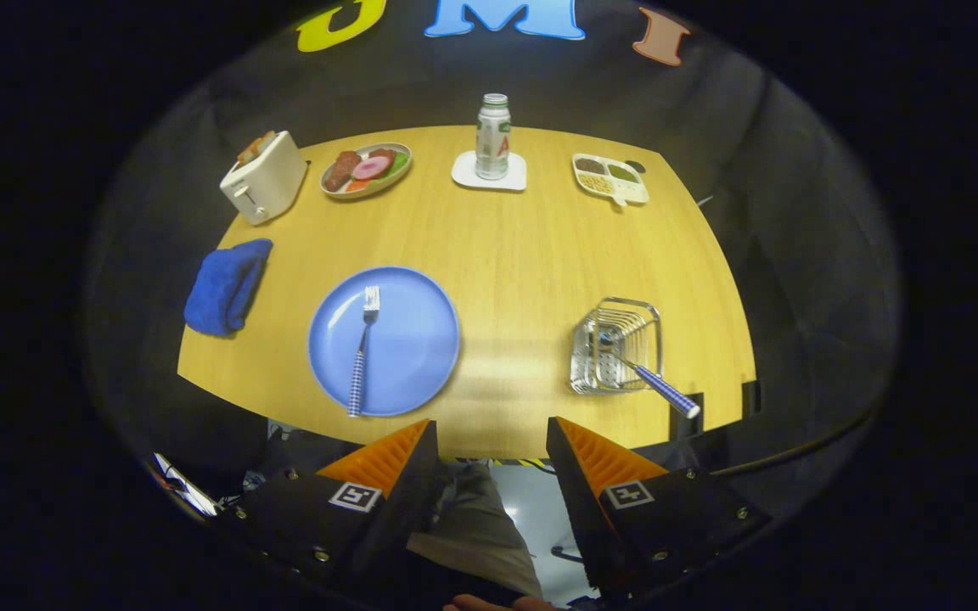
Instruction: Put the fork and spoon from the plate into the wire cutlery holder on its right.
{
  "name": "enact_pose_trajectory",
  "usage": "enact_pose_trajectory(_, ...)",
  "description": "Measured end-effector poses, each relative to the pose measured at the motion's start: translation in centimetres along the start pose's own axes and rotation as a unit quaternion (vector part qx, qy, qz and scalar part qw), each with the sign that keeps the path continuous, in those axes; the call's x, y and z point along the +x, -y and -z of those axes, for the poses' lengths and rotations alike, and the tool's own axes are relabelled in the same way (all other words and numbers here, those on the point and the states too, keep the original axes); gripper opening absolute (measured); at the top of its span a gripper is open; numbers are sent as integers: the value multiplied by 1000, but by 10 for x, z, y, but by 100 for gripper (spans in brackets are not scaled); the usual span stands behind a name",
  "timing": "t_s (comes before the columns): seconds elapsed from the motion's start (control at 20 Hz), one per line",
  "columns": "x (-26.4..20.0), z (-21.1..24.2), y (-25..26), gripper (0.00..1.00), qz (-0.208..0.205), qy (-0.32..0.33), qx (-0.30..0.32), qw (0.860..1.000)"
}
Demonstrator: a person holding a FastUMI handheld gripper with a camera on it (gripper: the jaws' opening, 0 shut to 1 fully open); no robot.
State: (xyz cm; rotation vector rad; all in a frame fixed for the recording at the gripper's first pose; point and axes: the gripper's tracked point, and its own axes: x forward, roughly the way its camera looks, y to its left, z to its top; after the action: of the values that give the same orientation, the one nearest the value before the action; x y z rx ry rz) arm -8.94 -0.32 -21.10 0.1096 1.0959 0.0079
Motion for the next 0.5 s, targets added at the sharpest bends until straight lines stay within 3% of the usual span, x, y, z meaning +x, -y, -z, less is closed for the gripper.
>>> enact_pose_trajectory(0.15,25,3,-42,81,-32,-29,-42,998)
enact_pose_trajectory(0.5,70,-1,-102,81,-45,-50,-91,994)
